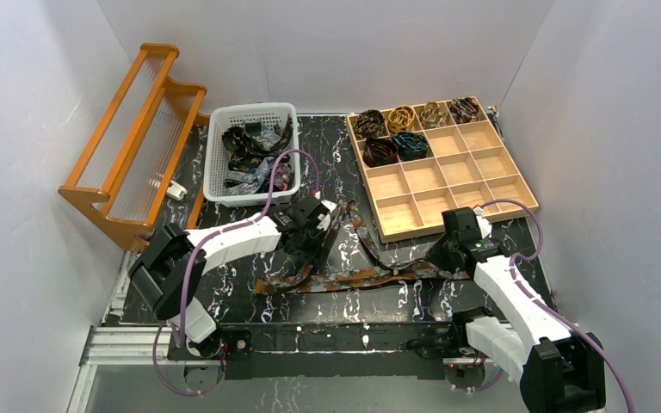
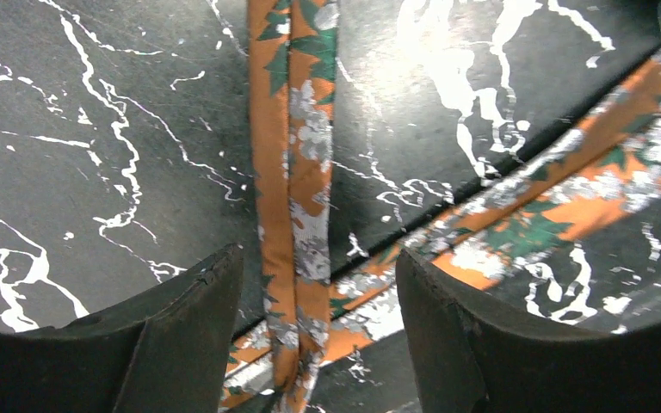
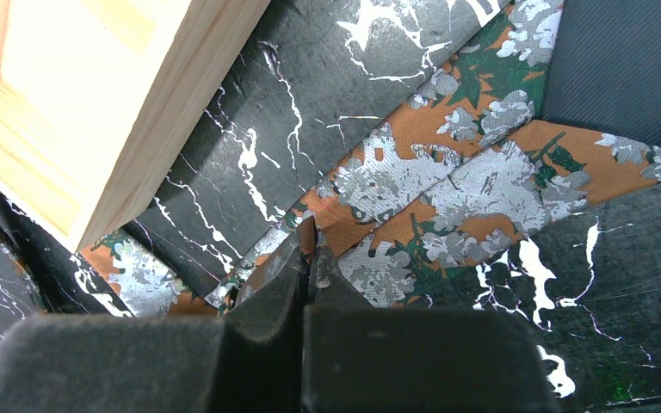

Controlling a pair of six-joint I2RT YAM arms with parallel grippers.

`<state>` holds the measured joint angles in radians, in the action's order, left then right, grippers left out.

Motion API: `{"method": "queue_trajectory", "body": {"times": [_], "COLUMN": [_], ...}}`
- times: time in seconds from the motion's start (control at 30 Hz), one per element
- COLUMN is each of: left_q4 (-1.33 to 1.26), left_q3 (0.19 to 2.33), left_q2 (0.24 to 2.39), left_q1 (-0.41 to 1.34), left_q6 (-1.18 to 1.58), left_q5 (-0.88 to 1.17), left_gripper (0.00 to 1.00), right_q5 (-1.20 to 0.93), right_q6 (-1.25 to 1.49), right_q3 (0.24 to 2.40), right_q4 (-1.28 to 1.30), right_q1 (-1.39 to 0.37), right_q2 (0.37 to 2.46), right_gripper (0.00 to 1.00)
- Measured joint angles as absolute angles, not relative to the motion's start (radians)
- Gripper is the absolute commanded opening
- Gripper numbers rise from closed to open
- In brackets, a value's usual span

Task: Roll the ties
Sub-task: Flatten out the tie at the center of the board.

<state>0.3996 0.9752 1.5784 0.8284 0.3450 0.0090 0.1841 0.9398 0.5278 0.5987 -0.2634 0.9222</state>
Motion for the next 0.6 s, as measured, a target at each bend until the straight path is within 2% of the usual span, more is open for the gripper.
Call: {"method": "queue_trajectory", "body": {"times": [0.13, 0.2, 0.33, 0.53, 0.6], "left_q4": [0.398, 0.397, 0.394, 0.392, 0.393], "left_q3": [0.975, 0.975, 0.978, 0.978, 0.978], "left_q2": [1.625, 1.645, 1.665, 1.667, 1.666], "left_q1": [0.829, 0.83, 0.834, 0.84, 0.841], "left_q6": [0.31, 0.295, 0.266, 0.232, 0.227], "left_q5": [-0.031, -0.047, -0.072, -0.08, -0.071], "left_gripper": [0.63, 0.58, 0.37, 0.01, 0.0], "right_q5": [0.184, 0.184, 0.184, 0.189, 0.192], "right_q6": [0.938, 0.938, 0.937, 0.936, 0.935], "right_q3": [0.528, 0.528, 0.528, 0.528, 0.528], "right_q4": [0.596, 0.595, 0.595, 0.595, 0.594], "right_q1": [-0.263, -0.263, -0.263, -0.263, -0.263], "right_q2": [0.926, 0.931, 0.937, 0.943, 0.952], "right_gripper": [0.01, 0.01, 0.01, 0.01, 0.01]}}
